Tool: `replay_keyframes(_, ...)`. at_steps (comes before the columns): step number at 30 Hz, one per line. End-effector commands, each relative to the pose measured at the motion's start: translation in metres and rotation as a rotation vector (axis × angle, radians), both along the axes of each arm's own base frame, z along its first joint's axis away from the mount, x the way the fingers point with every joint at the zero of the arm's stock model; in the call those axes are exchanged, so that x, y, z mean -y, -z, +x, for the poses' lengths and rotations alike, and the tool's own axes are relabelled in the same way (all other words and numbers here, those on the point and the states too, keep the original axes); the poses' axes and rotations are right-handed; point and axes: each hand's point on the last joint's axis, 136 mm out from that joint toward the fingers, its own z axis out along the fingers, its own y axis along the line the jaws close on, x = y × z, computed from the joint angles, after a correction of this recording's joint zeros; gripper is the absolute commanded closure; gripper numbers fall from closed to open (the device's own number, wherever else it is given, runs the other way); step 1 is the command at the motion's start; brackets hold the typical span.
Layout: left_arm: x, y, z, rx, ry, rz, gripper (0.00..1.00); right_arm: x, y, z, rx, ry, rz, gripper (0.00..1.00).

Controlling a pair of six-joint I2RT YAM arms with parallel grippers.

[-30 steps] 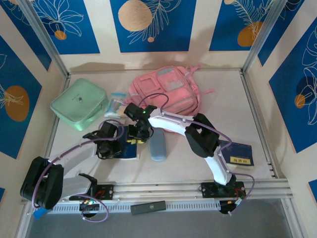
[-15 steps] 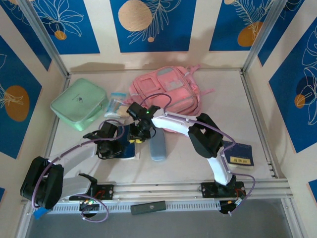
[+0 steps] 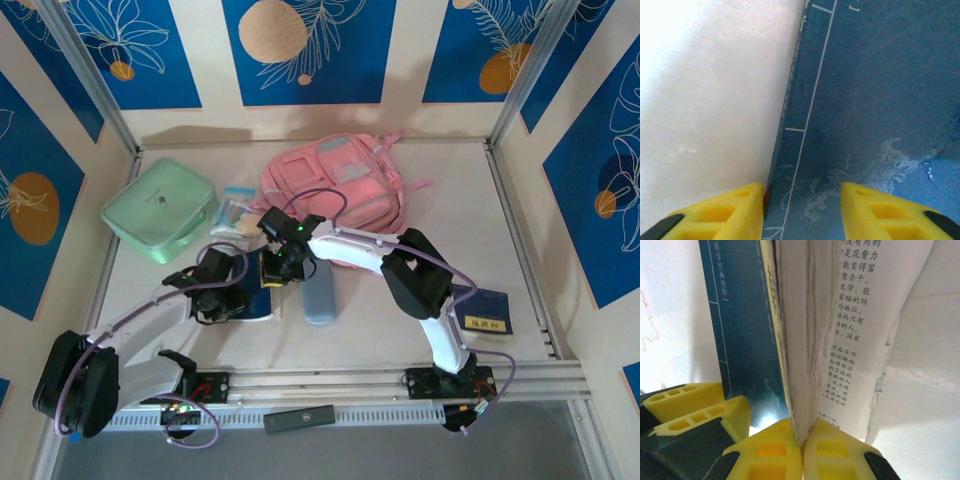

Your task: Pack the student bag

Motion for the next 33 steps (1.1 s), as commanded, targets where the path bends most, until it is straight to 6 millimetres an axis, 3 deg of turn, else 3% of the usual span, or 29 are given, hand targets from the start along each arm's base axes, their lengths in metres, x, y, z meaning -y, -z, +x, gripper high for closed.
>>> replay_keyframes(1, 0.013, -0.025, 0.011, 0.065, 0.014, -0.058, 0.47, -0.018, -0.044, -0.006, 0.067, -0.052, 0.147, 1.00)
replay_keyframes(5, 0.014, -0.048, 0.015, 0.117, 0.022, -0.073, 0.36, -0.014, -0.068, -0.007, 0.104, -0.065, 0.196, 1.00)
replay_keyframes(11, 0.010, -0.102, 0.024, 0.224, 0.062, -0.076, 0.27, 0.004, -0.112, -0.012, 0.134, -0.066, 0.301, 1.00)
replay_keyframes(19, 0.017, -0.181, 0.034, 0.385, 0.165, -0.152, 0.13, 0.049, -0.170, -0.009, 0.164, -0.041, 0.430, 1.00)
replay_keyframes(27, 0.076, -0.233, 0.047, 0.524, 0.379, -0.454, 0.11, 0.097, -0.207, -0.009, 0.162, -0.074, 0.586, 1.00)
replay_keyframes(33, 0.109, -0.251, 0.053, 0.567, 0.482, -0.653, 0.14, 0.128, -0.223, -0.005, 0.167, -0.059, 0.673, 1.00)
